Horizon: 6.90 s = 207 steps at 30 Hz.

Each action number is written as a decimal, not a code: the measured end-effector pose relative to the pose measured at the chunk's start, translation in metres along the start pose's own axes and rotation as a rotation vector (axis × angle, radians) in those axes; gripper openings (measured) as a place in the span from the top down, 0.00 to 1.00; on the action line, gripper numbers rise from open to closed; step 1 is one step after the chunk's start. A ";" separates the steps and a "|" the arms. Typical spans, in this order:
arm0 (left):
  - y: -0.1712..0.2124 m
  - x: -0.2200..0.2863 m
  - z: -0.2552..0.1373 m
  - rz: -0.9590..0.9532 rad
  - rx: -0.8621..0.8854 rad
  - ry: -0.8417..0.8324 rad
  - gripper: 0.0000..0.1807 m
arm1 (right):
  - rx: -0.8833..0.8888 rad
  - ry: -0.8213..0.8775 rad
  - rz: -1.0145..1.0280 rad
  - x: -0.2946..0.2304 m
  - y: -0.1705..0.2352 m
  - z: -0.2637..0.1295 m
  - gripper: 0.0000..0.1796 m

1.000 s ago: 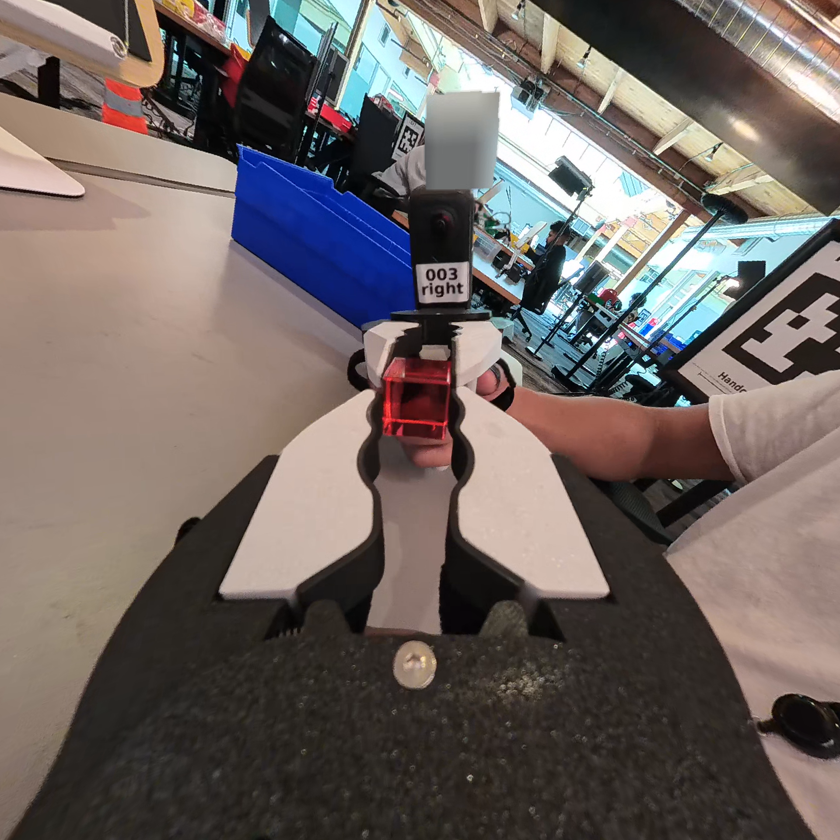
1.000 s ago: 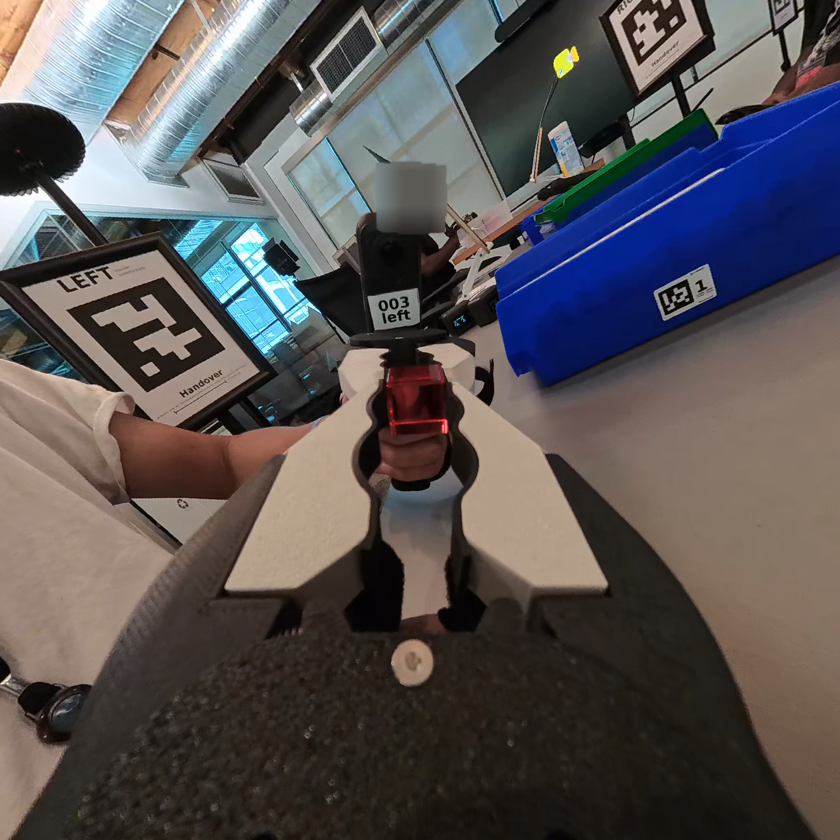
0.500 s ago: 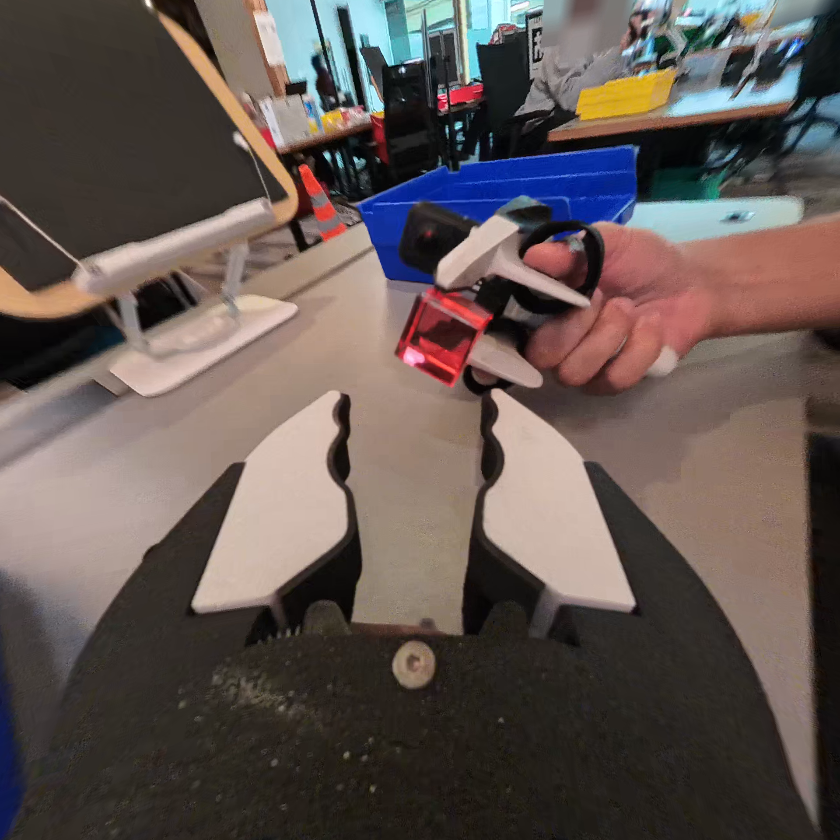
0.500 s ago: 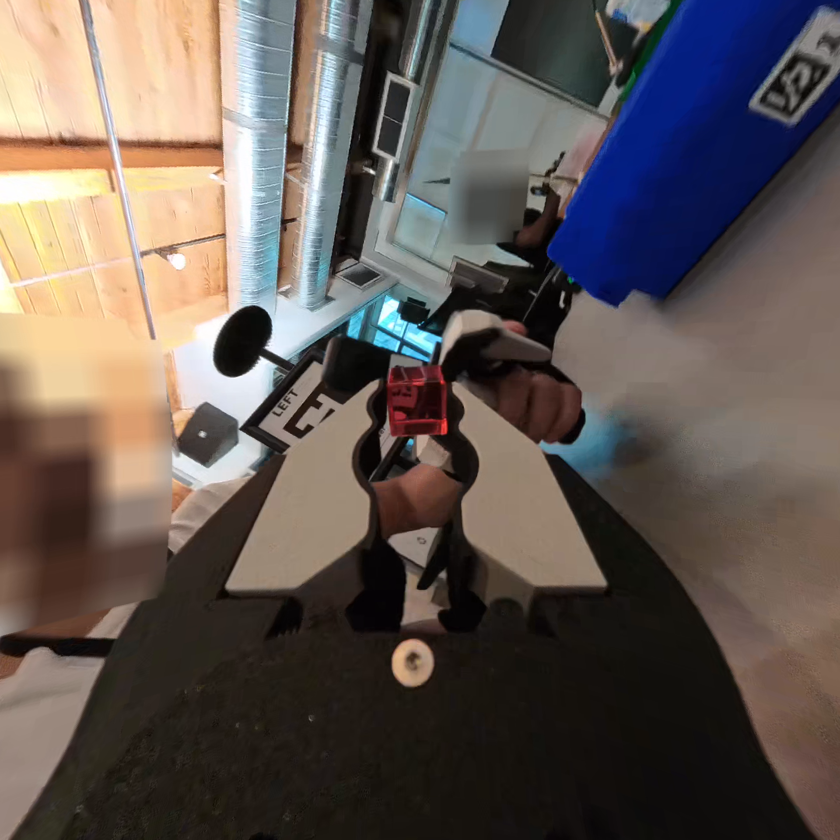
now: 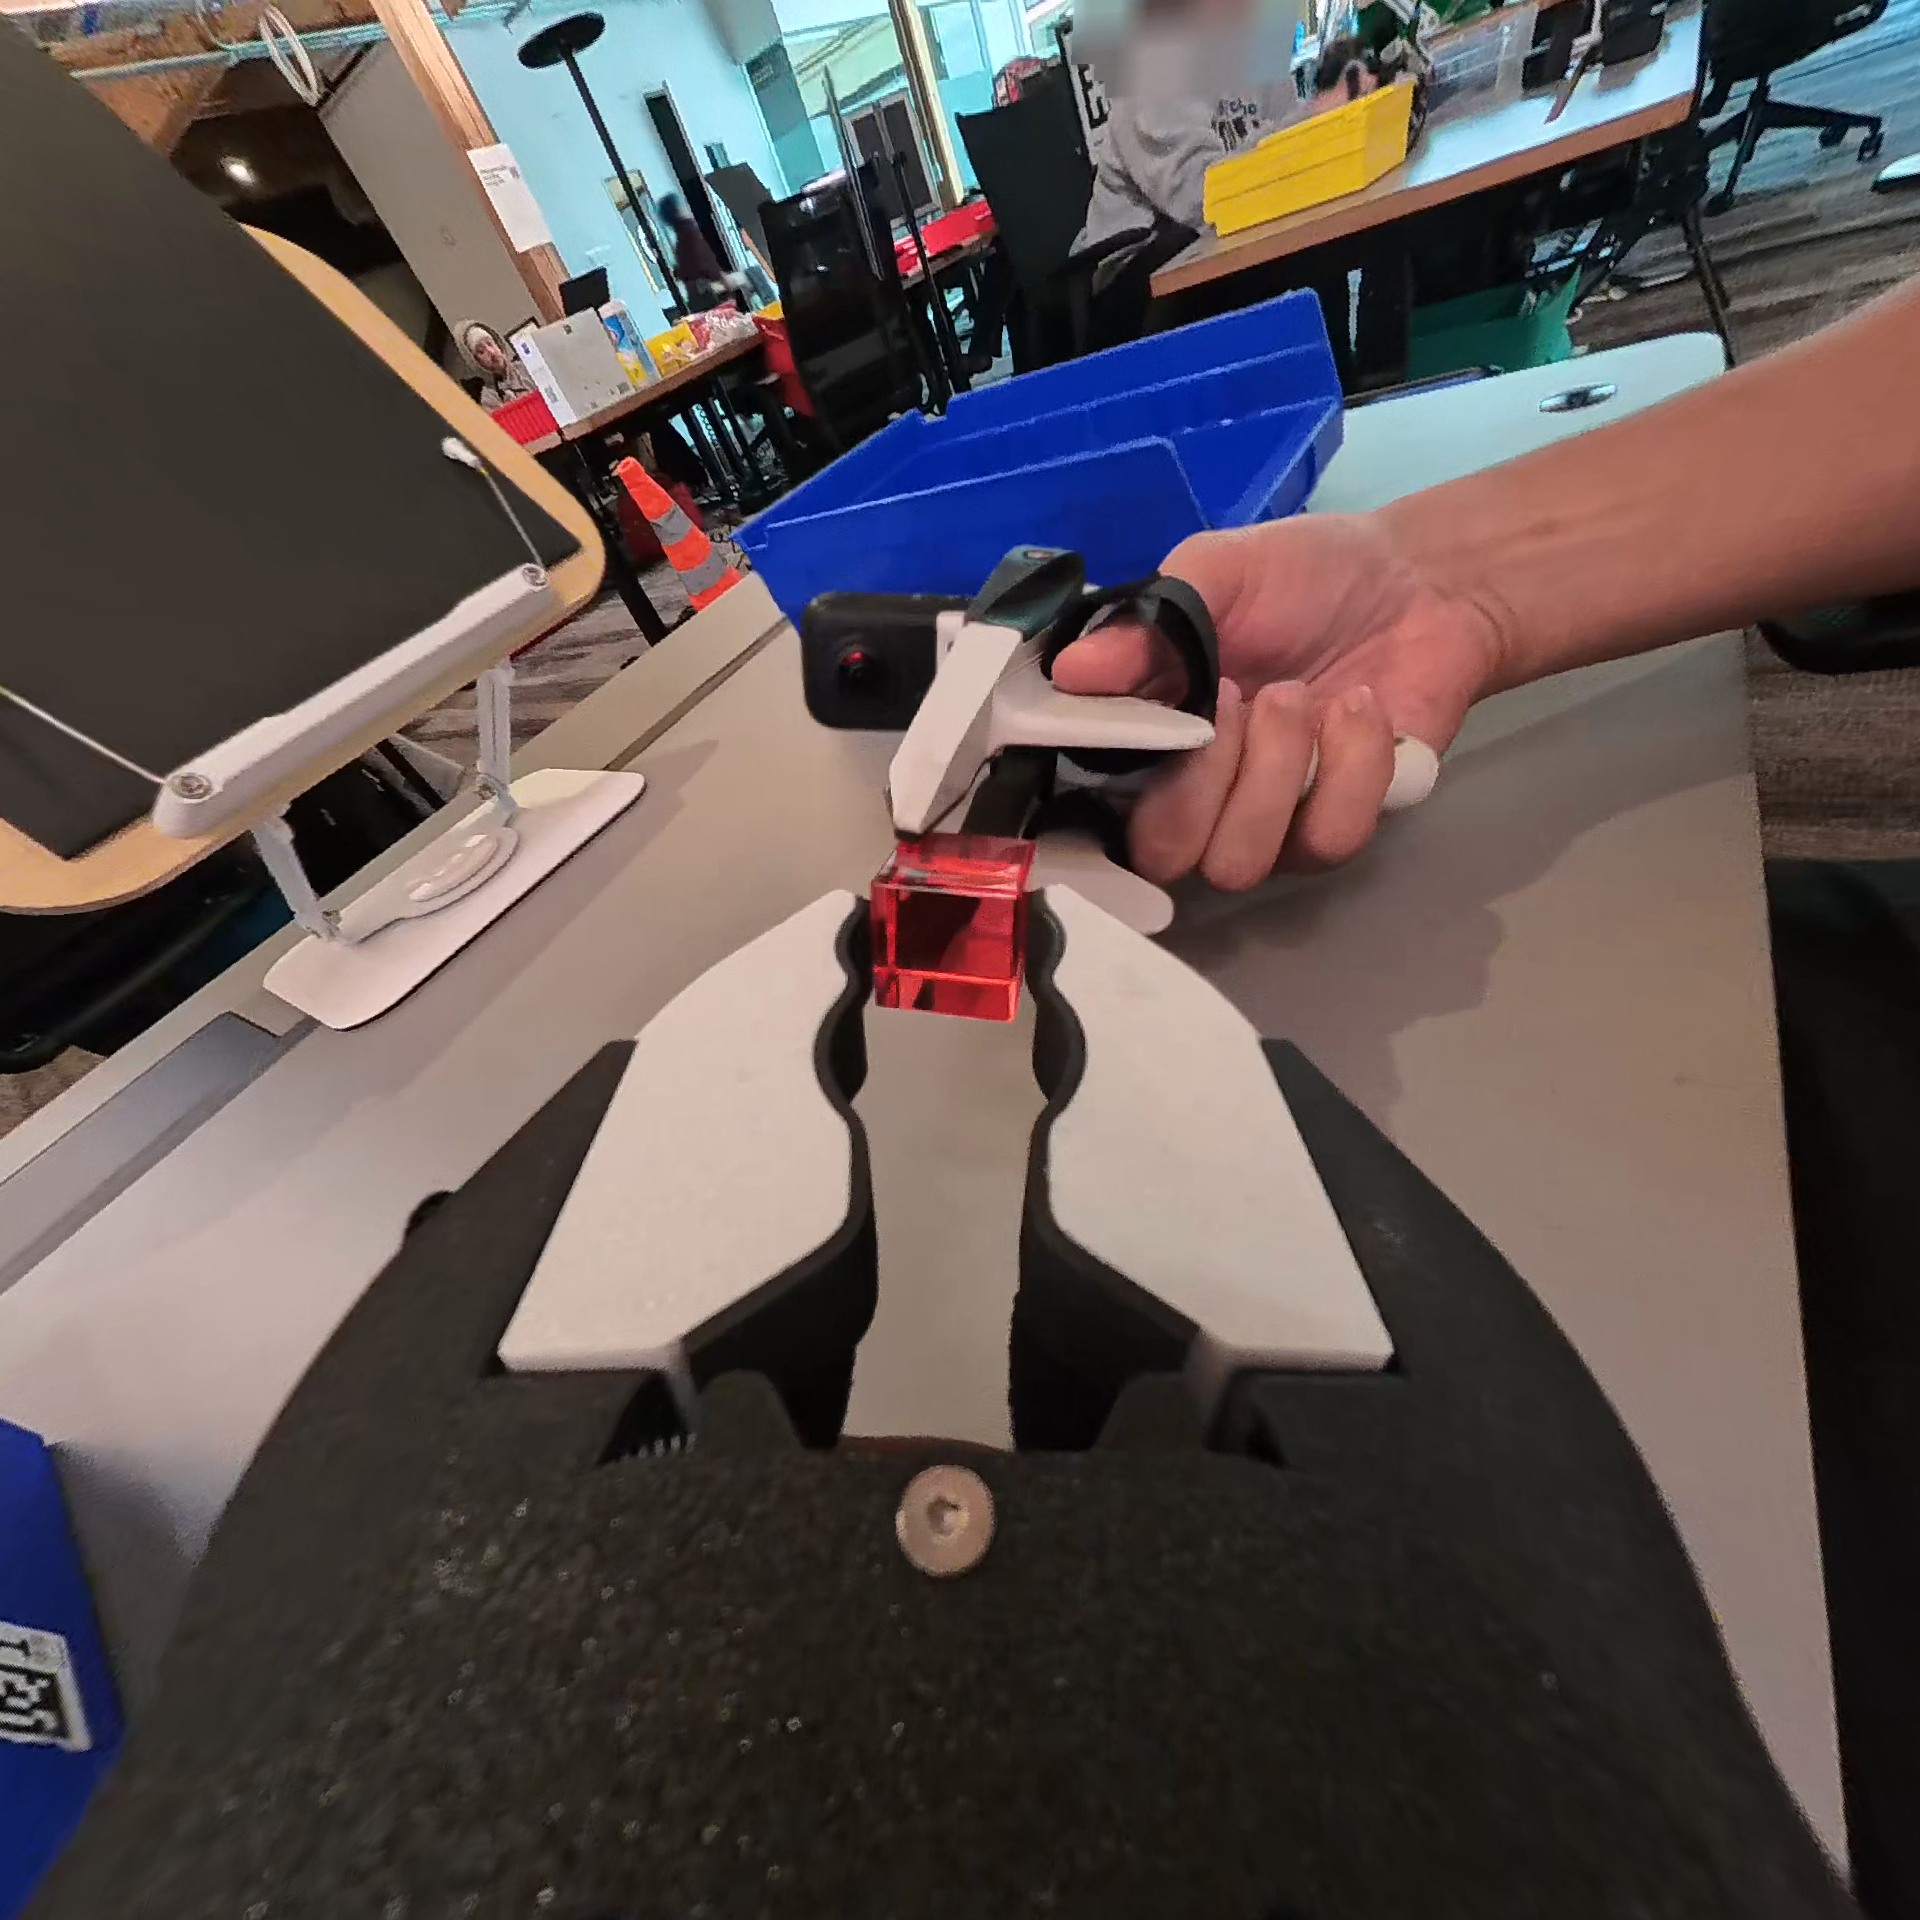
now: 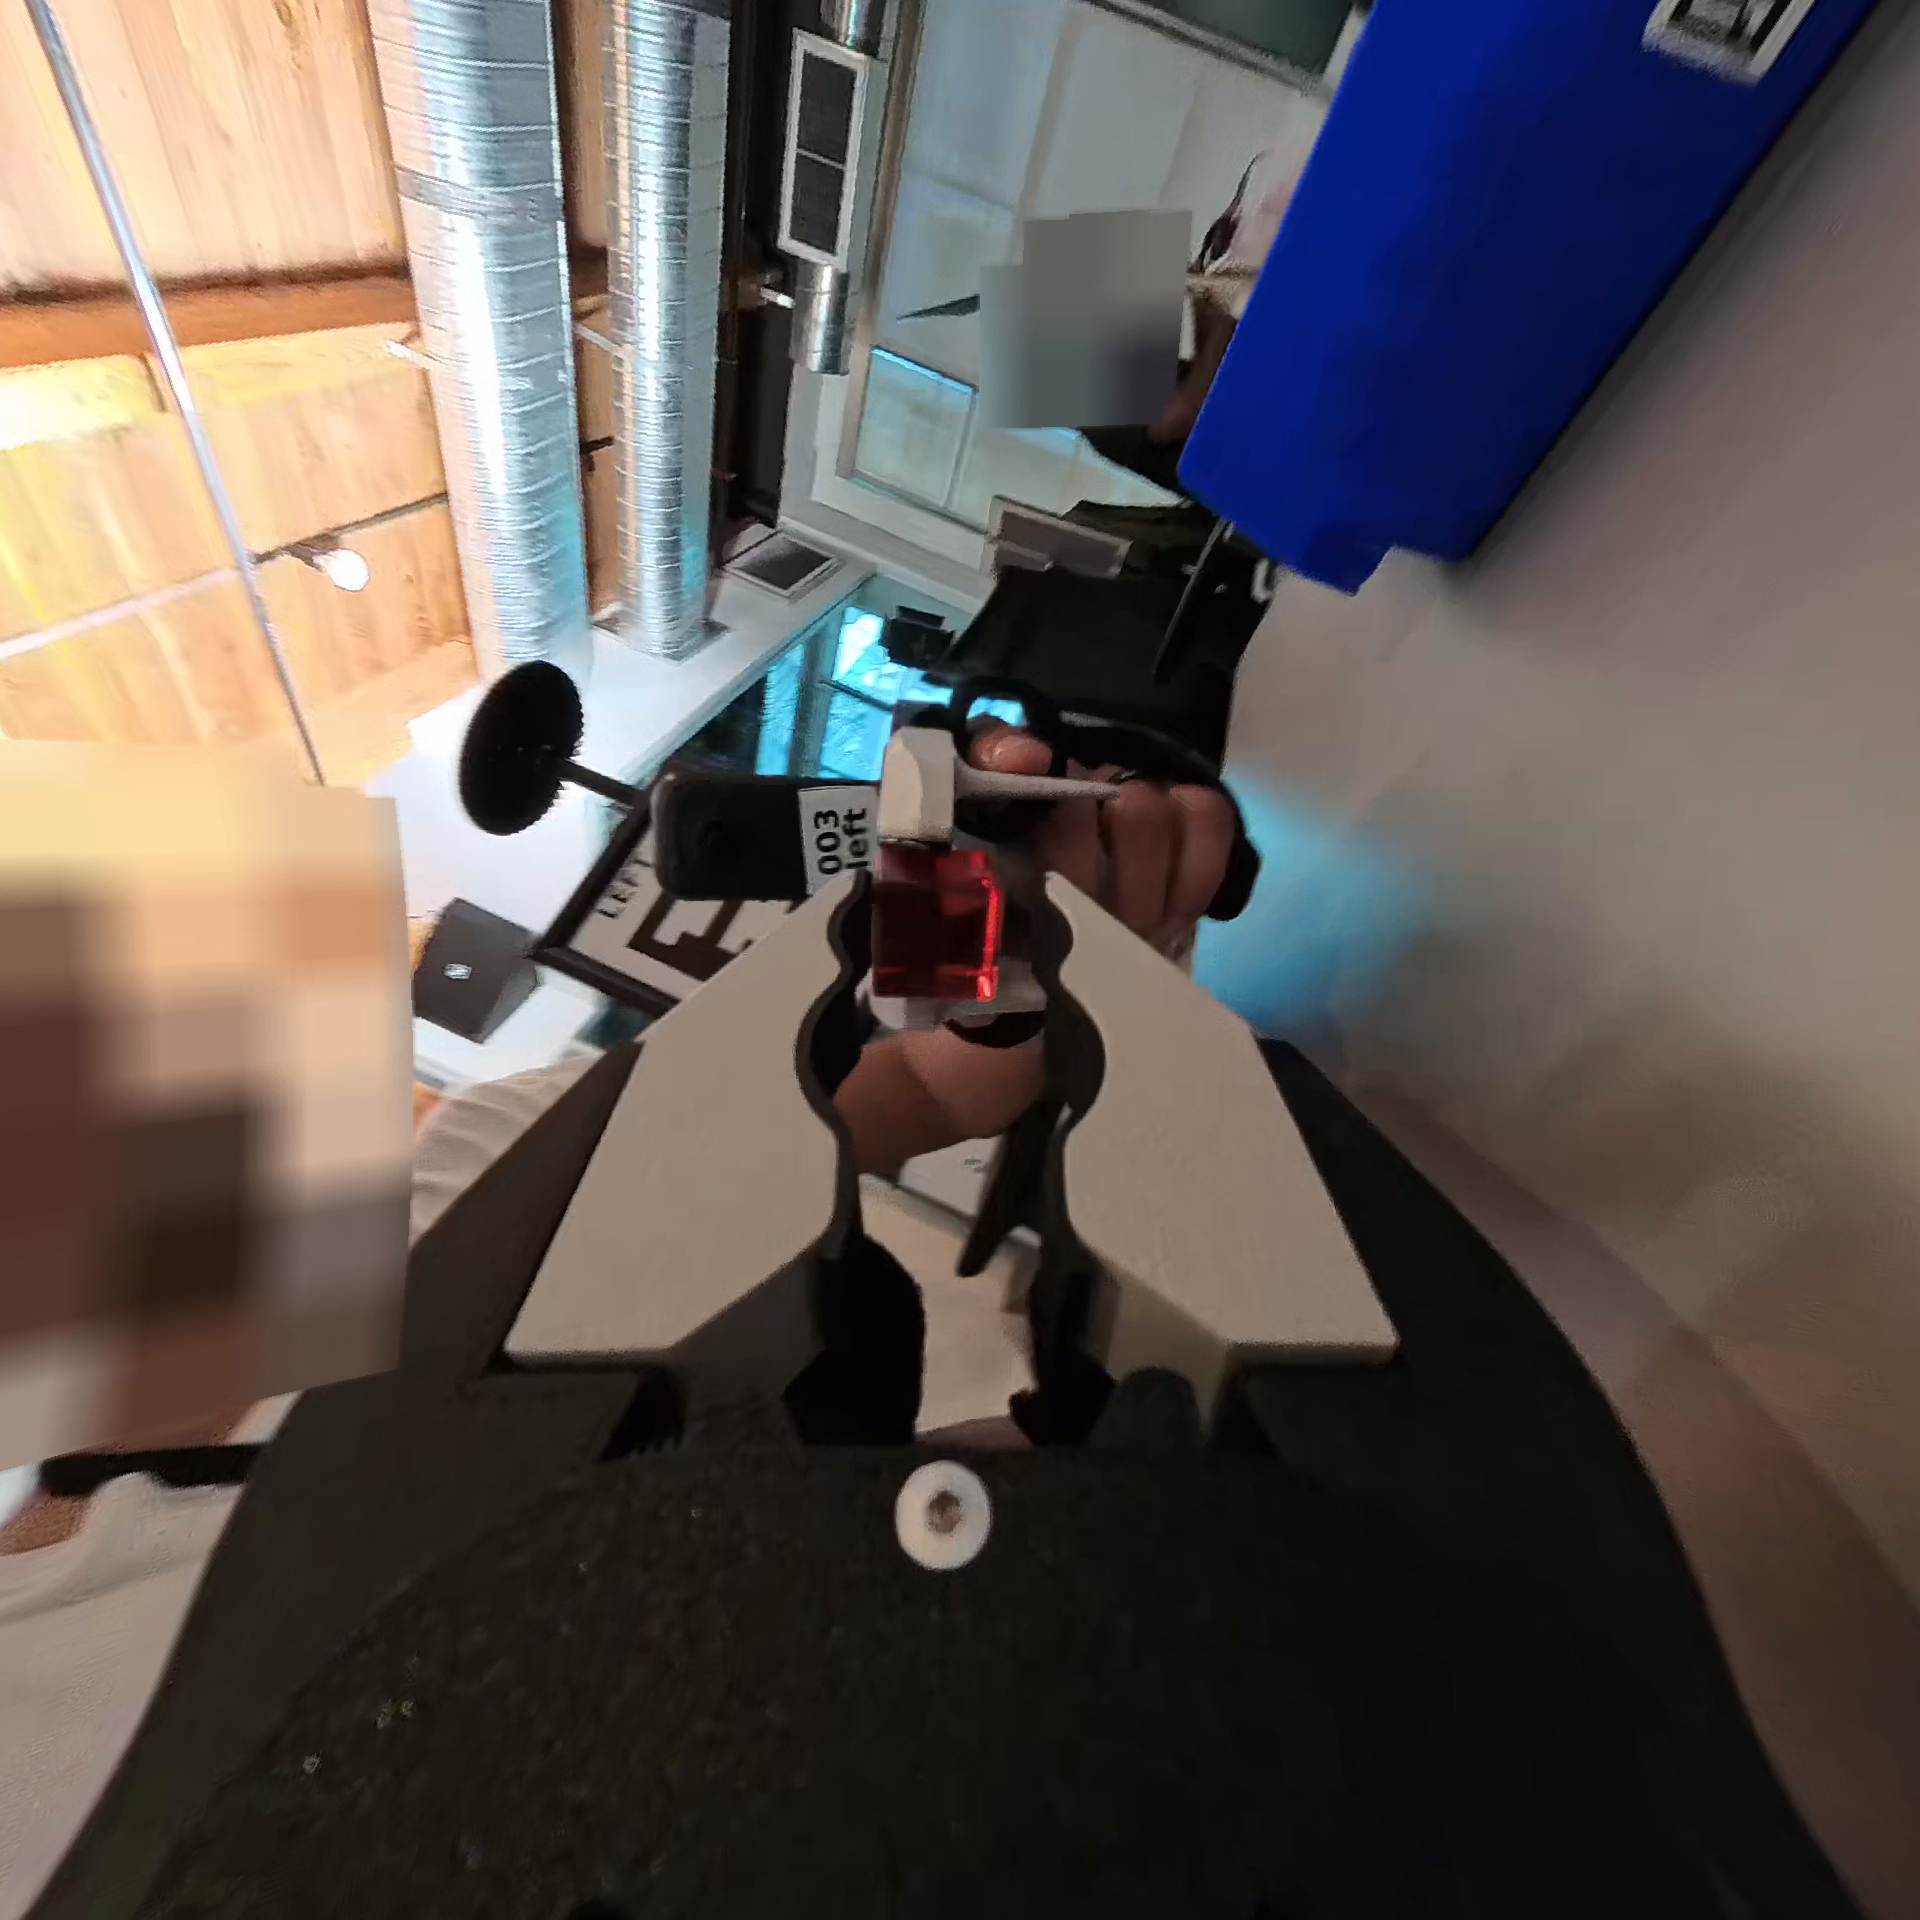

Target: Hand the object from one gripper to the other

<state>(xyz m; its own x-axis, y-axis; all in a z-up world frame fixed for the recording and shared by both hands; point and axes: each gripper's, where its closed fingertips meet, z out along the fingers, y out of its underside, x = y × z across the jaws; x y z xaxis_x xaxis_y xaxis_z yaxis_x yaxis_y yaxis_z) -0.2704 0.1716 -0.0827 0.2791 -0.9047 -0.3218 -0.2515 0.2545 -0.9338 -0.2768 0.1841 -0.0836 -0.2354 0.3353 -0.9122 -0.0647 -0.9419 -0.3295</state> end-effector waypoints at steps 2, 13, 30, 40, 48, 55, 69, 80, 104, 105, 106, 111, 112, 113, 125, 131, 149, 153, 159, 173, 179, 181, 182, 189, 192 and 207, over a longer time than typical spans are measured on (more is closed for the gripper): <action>-0.004 -0.005 -0.003 -0.035 0.029 -0.011 0.85 | 0.036 0.065 -0.117 0.000 -0.010 -0.006 0.80; -0.028 -0.038 -0.023 -0.712 0.326 0.136 0.85 | 0.057 0.293 -0.906 -0.018 -0.012 -0.001 0.71; -0.020 -0.019 -0.010 -0.644 0.201 0.117 0.69 | 0.016 0.273 -0.850 -0.019 -0.004 0.009 0.86; 0.050 -0.050 -0.052 -0.446 -0.230 -0.450 0.74 | 0.177 0.463 -0.907 -0.016 -0.045 -0.035 0.86; 0.050 -0.041 -0.048 -0.370 -0.219 -0.363 0.75 | 0.248 0.491 -0.989 -0.048 -0.055 -0.040 0.86; 0.060 -0.031 -0.043 -0.395 -0.251 -0.299 0.76 | 0.089 1.288 -1.158 -0.180 -0.130 -0.158 0.86; 0.045 -0.012 -0.033 -0.333 -0.201 -0.190 0.74 | -0.581 1.707 -0.206 0.001 -0.031 -0.376 0.85; 0.048 -0.006 -0.031 -0.325 -0.223 -0.167 0.73 | -0.586 1.666 -0.193 0.019 -0.026 -0.372 0.77; 0.049 -0.051 -0.062 -0.348 -0.204 -0.409 0.74 | 0.384 0.987 -0.982 -0.020 0.010 -0.088 0.66; 0.049 -0.055 -0.065 -0.340 -0.205 -0.425 0.73 | 0.330 0.994 -0.987 -0.009 0.018 -0.087 0.66; 0.049 -0.058 -0.068 -0.324 -0.204 -0.428 0.73 | 0.283 1.025 -0.998 -0.001 0.022 -0.088 0.67; 0.032 -0.073 -0.088 -0.268 -0.151 -0.352 0.80 | 0.223 1.024 -1.079 -0.004 0.023 -0.081 0.70; 0.025 -0.078 -0.093 -0.304 -0.112 -0.342 0.78 | 0.212 1.012 -1.064 -0.002 0.025 -0.079 0.71; 0.021 -0.083 -0.099 -0.348 -0.083 -0.329 0.75 | 0.206 1.003 -1.048 0.000 0.026 -0.078 0.71; 0.107 -0.240 -0.175 -0.083 -0.860 -0.152 0.79 | 0.235 0.912 -0.973 -0.003 0.023 -0.075 0.71; 0.181 -0.286 -0.147 0.025 -1.169 0.210 0.75 | 0.262 0.916 -0.945 -0.001 0.017 -0.083 0.71; 0.212 -0.303 -0.128 0.215 -1.226 0.260 0.93 | 0.273 0.808 -0.823 0.001 0.018 -0.074 0.71; 0.165 -0.326 -0.130 0.281 -1.043 0.015 0.93 | 0.278 0.809 -0.828 -0.001 0.020 -0.076 0.71; 0.085 -0.354 -0.138 0.385 -0.870 -0.261 0.93 | 0.315 0.753 -0.778 -0.008 0.017 -0.075 0.71; -0.085 -0.286 -0.103 -0.021 -0.233 -0.501 0.93 | 0.238 0.790 -1.020 -0.015 -0.009 -0.054 0.71; -0.092 -0.194 -0.039 -0.602 0.143 -0.262 0.93 | 0.252 0.766 -1.124 -0.011 -0.070 -0.022 0.71; -0.093 -0.169 -0.020 -0.785 0.226 -0.159 0.93 | 0.327 0.767 -1.244 -0.024 -0.087 -0.014 0.71; -0.095 -0.157 -0.012 -0.876 0.269 -0.105 0.93 | 0.369 0.765 -1.311 -0.032 -0.093 -0.011 0.71; -0.098 -0.098 0.027 -1.193 0.374 0.135 0.93 | 0.560 0.801 -1.679 -0.080 -0.079 -0.006 0.83; -0.091 -0.085 0.038 -1.253 0.355 0.181 0.93 | 0.587 0.826 -1.753 -0.089 -0.072 -0.012 0.88; -0.013 -0.030 0.021 -0.896 0.159 0.247 0.82 | 0.209 0.659 -1.349 -0.059 -0.061 -0.042 0.94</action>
<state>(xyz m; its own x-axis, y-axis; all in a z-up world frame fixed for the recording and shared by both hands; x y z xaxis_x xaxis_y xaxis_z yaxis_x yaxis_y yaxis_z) -0.2559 0.2025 -0.0646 0.0985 -0.8280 0.5520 0.0963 -0.5441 -0.8335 -0.2179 0.2232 -0.0203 0.5706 0.8180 0.0734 -0.0167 0.1009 -0.9948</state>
